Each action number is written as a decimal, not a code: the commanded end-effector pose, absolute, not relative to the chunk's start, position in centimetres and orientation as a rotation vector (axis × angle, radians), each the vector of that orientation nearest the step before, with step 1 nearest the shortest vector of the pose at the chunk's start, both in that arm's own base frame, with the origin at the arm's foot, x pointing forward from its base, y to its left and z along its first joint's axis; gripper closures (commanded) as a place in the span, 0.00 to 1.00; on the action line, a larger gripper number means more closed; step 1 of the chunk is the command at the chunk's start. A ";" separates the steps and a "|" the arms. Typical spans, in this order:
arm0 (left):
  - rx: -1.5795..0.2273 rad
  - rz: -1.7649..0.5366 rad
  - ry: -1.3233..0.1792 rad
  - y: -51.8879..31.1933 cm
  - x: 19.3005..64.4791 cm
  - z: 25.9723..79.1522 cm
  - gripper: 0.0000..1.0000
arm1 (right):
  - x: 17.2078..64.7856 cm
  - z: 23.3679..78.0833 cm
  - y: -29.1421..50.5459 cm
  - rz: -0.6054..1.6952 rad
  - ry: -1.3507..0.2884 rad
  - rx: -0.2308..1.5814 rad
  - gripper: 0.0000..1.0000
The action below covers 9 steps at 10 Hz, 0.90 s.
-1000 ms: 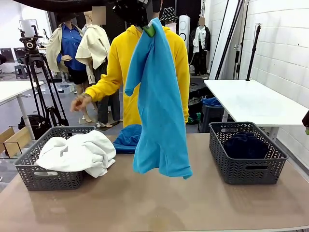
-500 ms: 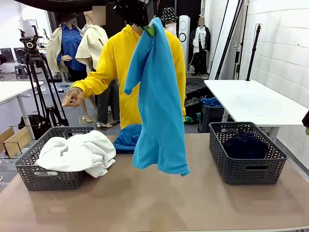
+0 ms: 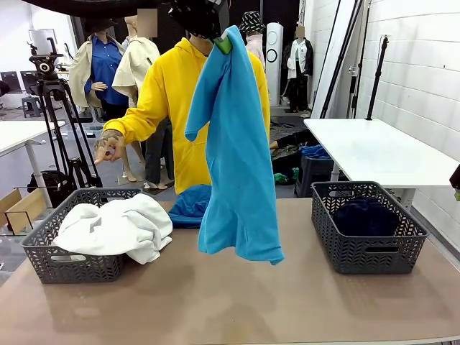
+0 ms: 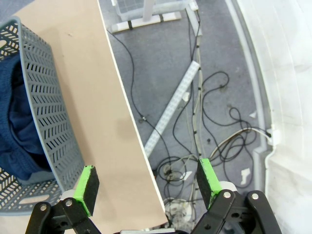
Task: Sort the tops and bottoms.
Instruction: Sort the clothes according to human instructions.
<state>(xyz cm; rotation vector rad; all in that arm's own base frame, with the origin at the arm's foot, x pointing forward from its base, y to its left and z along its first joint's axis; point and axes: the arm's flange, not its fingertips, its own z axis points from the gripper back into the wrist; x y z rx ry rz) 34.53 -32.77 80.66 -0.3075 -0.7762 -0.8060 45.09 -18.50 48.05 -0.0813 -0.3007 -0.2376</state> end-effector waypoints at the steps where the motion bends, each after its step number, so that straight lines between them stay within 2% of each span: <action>1: -0.302 -0.798 -0.790 -32.7 34.6 81.3 1.00 | 45.1 48.0 -18.5 -0.227 -0.295 -0.092 0.00; 8: -0.308 -0.806 -0.776 -32.8 34.6 80.7 1.00 | 45.1 48.0 -18.5 -0.227 -0.295 -0.092 0.00; 9: -0.294 -0.763 -0.820 -31.5 35.8 81.8 1.00 | 45.1 48.0 -18.5 -0.227 -0.295 -0.092 0.00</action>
